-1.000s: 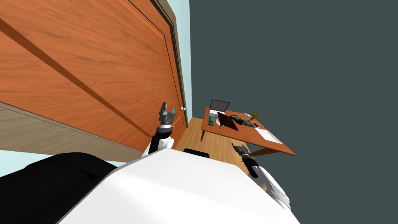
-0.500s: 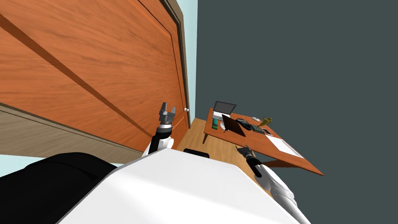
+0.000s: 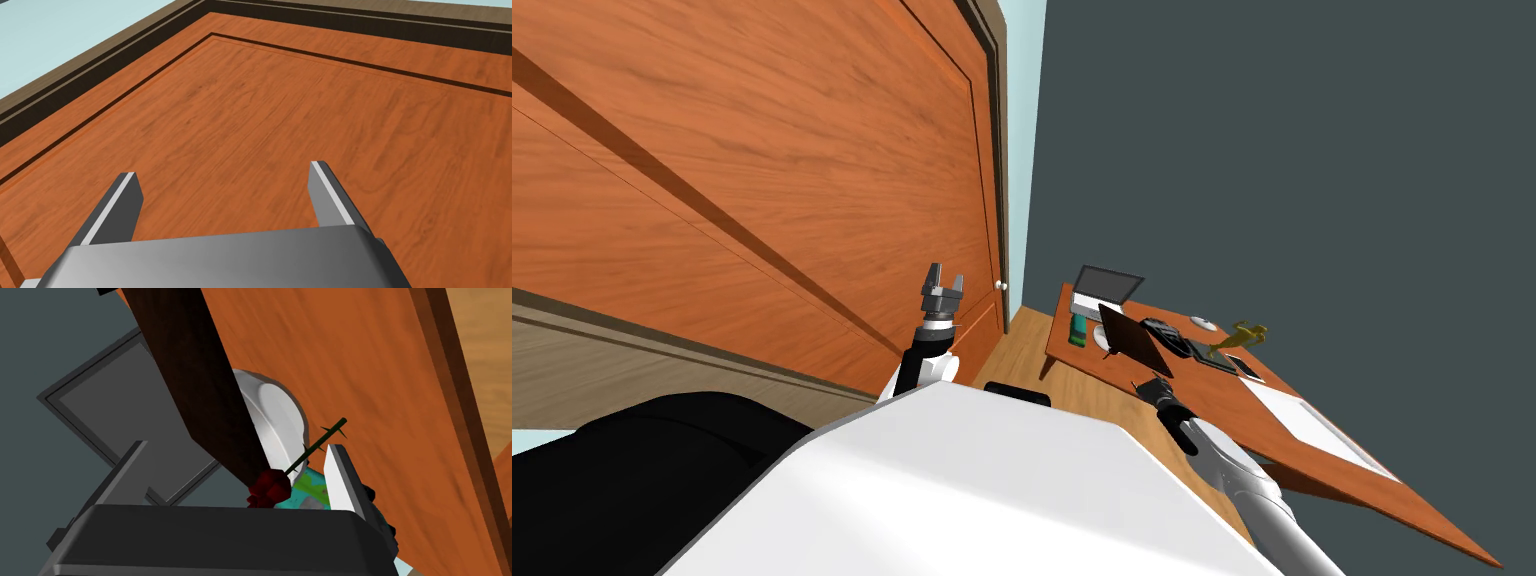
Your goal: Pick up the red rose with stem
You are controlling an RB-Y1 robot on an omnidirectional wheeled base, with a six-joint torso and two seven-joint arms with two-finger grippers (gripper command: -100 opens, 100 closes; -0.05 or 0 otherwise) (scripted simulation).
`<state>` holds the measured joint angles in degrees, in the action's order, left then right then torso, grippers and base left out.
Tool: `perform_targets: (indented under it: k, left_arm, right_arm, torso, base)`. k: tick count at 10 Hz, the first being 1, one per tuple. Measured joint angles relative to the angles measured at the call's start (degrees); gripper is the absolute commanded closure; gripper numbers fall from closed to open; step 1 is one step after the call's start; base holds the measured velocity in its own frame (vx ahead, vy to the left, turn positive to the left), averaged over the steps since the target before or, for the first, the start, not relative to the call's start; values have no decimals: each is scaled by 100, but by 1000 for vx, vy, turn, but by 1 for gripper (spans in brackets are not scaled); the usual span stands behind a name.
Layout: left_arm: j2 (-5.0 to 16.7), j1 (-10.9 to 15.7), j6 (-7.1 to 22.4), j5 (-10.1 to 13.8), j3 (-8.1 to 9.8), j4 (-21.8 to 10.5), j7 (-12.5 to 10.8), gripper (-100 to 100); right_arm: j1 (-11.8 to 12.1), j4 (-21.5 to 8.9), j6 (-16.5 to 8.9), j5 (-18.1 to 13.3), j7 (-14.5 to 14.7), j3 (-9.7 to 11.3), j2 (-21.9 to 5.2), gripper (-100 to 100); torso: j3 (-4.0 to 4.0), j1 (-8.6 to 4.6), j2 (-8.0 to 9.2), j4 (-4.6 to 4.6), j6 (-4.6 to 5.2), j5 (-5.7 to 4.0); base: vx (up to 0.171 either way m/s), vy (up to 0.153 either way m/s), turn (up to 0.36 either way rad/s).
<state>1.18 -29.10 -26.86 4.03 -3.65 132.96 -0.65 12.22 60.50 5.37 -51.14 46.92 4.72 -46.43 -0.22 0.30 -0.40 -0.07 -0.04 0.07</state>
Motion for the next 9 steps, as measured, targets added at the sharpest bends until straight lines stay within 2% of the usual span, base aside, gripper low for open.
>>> perform_targets:
  k: [1,4,7,8,9]
  left_arm:
    - [0,0,0,0,0,0,0,0]
    - [0,0,0,0,0,0,0,0]
    - [-1,-1,0,0,0,0,0,0]
    - [0,0,0,0,0,0,0,0]
    - [0,0,0,0,1,0,0,0]
  right_arm:
    - [-20,-19,-93,-80,102,167,-179,-100]
    - [-204,-359,-59,-302,427,258,-309,-100]
    - [-289,-576,-17,-519,753,477,-376,-100]
    - [-296,-583,-13,-525,767,488,-372,0]
    - [-296,-582,-13,-524,766,487,-372,-100]
  torso:
    - [-1,4,-2,0,1,2]
    - [4,0,7,1,3,0]
    - [0,29,1,-1,4,6]
    - [10,8,21,3,8,3]
    - [20,-6,36,7,9,-1]
  base:
    - [86,48,55]
    - [86,51,140]
    - [90,92,104]
    - [10,9,-2]
    - [-34,-46,271]
